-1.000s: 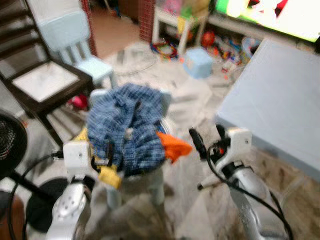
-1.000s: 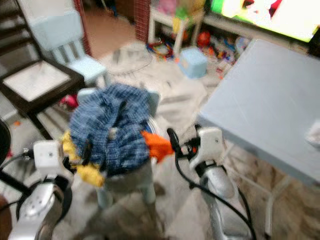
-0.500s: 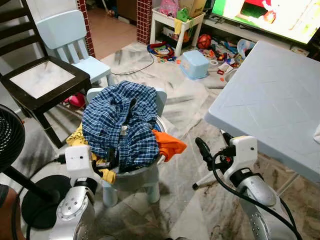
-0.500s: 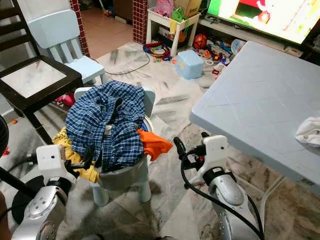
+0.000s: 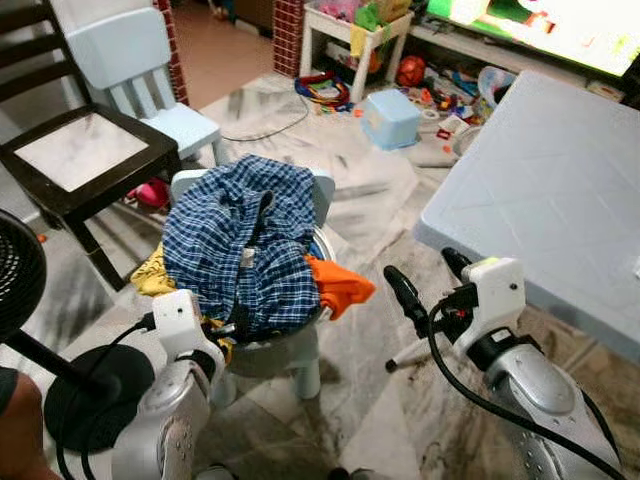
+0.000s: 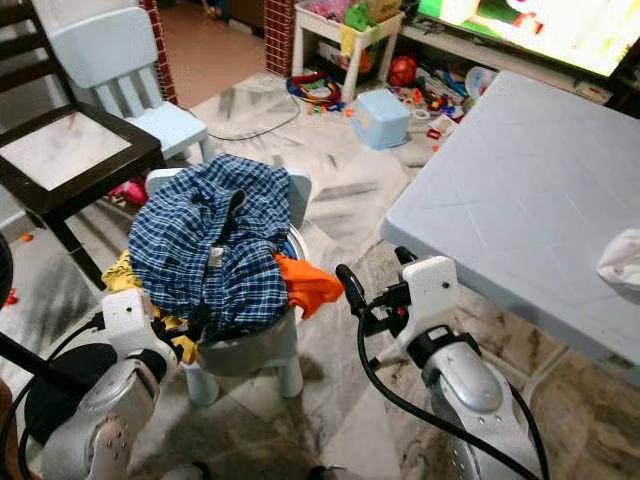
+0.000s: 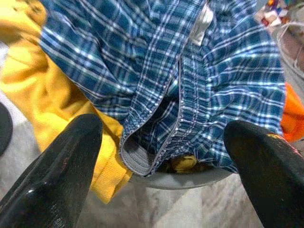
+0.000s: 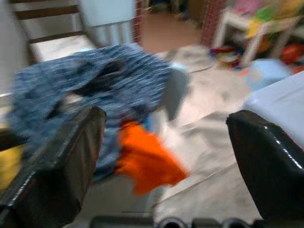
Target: Hang hanger
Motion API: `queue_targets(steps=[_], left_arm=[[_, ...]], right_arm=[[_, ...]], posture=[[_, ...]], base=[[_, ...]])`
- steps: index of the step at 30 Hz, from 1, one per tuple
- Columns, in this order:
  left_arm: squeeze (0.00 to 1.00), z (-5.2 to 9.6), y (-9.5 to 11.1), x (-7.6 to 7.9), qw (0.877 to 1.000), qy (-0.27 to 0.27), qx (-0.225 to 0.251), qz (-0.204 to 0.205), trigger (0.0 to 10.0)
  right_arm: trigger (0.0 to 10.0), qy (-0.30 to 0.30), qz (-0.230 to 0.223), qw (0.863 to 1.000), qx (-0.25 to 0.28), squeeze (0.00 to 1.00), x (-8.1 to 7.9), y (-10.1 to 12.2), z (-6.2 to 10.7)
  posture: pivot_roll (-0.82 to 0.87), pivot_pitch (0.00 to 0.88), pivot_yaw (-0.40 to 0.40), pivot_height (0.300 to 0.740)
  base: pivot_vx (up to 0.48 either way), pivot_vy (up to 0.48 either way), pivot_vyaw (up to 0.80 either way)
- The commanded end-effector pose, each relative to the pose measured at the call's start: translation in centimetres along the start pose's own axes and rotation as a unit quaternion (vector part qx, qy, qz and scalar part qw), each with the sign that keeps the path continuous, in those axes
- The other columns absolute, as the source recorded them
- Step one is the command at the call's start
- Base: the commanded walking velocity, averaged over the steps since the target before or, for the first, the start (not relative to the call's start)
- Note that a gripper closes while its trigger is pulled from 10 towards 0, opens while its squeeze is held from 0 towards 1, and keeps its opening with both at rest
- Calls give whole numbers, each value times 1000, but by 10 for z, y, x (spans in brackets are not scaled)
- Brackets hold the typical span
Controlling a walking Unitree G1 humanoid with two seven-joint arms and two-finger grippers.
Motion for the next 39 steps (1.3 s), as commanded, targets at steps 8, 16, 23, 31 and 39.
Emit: queue_targets(steps=[8,16,23,31,39], left_arm=[[0,-19,-16,19,999,-10,-48,-2,10000],[0,-33,-39,26,995,-3,-100,-24,10000],[0,-36,-37,14,995,19,-94,-24,0],[0,-40,-22,0,996,34,-73,-39,0],[0,-43,-12,-11,996,36,-56,-50,0]], right_arm=[[10000,137,1,988,-66,0,-29,-7,47],[10000,146,23,985,-84,0,-32,-11,49],[10000,154,29,984,-80,0,-35,-11,43],[10000,152,38,985,-77,0,-35,-14,36],[10000,155,47,985,-66,0,-36,-14,27]], posture=[[-172,254,-105,740],[-196,262,-96,740],[-176,256,-89,740],[-155,240,-87,740],[-139,222,-85,740]], base=[[0,0,0],[0,0,0],[0,0,0],[0,0,0],[0,0,0]])
Point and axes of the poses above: a point about 5 cm out from each wrist's last joint towards the gripper, its own z axis pointing back from the gripper into the wrist, its own y axis along the axis of the wrist's last joint, x = y × z, the point moved 4 cm from there along -z, pointing out of the wrist towards the gripper, and after that the axes turned 9 degrees about z, right-handed, at the moved point
